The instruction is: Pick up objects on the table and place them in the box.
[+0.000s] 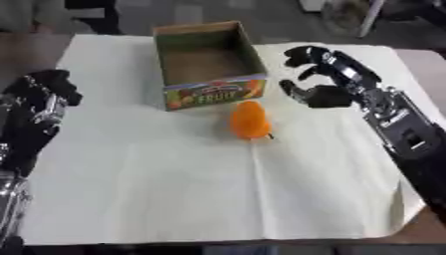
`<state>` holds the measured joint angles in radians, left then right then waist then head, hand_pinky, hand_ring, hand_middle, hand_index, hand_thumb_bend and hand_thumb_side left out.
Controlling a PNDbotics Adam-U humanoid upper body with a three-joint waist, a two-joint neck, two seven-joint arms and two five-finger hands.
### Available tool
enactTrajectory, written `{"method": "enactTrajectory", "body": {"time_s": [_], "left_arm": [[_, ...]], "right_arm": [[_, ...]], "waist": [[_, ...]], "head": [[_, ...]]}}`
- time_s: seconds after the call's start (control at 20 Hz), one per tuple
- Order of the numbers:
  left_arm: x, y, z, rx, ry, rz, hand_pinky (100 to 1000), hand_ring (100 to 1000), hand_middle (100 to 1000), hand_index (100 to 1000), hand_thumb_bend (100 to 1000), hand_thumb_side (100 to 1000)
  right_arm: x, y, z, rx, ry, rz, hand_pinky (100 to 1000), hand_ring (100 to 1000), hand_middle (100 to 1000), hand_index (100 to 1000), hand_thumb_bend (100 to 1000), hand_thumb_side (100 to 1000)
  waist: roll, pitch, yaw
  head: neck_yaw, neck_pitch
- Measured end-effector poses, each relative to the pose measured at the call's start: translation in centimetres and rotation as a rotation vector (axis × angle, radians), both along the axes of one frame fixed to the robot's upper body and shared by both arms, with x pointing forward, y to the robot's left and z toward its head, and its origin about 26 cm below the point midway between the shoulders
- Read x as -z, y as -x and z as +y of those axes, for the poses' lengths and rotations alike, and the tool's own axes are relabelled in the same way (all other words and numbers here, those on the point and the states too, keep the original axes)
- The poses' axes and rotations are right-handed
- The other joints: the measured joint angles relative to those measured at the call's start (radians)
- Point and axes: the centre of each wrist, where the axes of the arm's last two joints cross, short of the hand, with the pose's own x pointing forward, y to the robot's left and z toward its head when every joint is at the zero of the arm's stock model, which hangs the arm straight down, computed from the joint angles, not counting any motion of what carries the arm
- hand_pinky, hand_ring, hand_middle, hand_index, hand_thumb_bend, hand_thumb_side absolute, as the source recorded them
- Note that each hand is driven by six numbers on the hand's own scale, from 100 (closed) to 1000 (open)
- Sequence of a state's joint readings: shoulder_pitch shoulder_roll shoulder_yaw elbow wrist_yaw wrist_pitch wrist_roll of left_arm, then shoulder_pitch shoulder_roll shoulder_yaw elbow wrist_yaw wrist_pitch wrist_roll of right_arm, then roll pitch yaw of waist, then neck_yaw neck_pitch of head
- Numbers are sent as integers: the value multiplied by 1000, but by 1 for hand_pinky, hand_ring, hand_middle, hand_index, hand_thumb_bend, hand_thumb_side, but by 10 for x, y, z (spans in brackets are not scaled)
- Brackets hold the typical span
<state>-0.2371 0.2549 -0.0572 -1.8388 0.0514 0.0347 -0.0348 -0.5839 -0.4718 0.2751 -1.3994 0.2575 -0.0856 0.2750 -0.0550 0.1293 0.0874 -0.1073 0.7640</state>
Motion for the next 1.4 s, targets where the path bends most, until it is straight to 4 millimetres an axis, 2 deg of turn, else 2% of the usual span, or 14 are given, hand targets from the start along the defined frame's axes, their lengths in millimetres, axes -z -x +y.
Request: {"method": "enactTrajectory", "body": {"time_s": [0.45,1.25,1.4], "left_arm": [[0,0,0,1,0,0,672,604,551,721,202,434],[0,0,0,5,-2,0,671,604,551,721,201,434],[0,0,0,6,-2,0,671,603,551,721,201,435]], "right_arm": [[11,-12,19,-74,155,-7,840,943,839,904,340,393],[40,-24,35,-123,300,22,844,935,844,911,394,459],[44,-25,37,-138,337,26,816,915,834,896,408,461]], "waist": [[5,0,12],[15,0,17],[16,0,19]], "head": [[-5,0],[-11,0],[-13,0]]}}
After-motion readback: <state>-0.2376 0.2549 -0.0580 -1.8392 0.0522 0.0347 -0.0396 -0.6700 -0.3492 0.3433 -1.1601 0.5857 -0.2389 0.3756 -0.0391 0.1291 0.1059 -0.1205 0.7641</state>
